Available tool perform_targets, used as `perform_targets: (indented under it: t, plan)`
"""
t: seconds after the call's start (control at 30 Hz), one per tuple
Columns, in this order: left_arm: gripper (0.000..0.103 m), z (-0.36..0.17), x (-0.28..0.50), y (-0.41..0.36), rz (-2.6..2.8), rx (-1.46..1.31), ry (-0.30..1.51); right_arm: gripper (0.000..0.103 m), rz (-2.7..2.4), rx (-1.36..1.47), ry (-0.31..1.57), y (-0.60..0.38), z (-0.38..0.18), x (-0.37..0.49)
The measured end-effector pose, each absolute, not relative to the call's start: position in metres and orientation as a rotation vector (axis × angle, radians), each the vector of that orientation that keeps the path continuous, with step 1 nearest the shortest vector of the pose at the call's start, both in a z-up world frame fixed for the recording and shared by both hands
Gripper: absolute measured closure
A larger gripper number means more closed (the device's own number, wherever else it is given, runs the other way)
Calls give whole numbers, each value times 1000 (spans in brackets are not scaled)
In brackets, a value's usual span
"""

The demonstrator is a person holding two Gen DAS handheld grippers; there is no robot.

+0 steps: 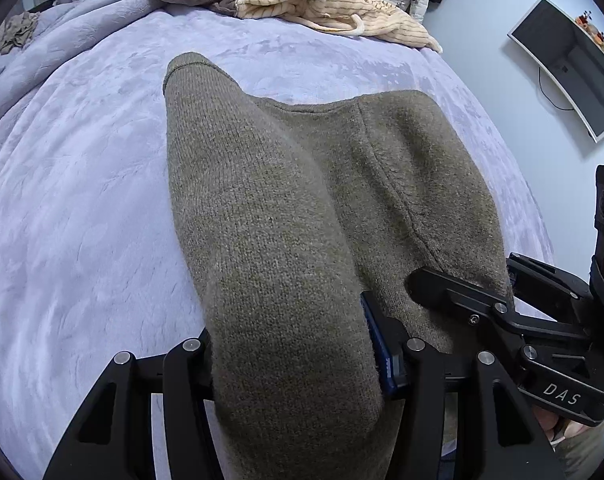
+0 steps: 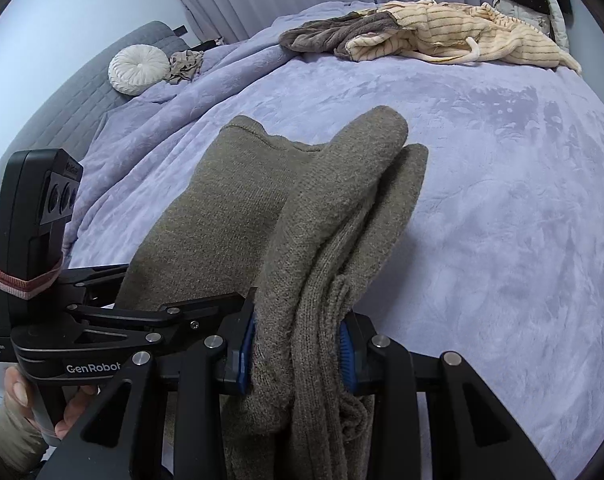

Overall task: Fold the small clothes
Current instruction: 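Lift the gripped side and fold it over the sweater with the right tool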

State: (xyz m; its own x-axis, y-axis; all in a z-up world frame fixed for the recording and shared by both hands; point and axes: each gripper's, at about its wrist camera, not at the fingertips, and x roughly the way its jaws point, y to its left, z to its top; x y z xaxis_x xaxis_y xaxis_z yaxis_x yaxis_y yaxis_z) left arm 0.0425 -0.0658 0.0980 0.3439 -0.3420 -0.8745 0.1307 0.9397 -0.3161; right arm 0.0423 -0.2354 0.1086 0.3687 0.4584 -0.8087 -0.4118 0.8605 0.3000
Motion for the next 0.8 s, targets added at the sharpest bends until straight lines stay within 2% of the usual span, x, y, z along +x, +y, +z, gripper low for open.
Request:
perform_targets:
  t: [0.43,0.8]
  plan:
    - [47,94,-22,-62,-271,-112,1151,66,568,-15,1032,-219,100,-19]
    - [47,90,-45,-56,-265,-121,1135,66,589,-15,1022,-215,97,-42]
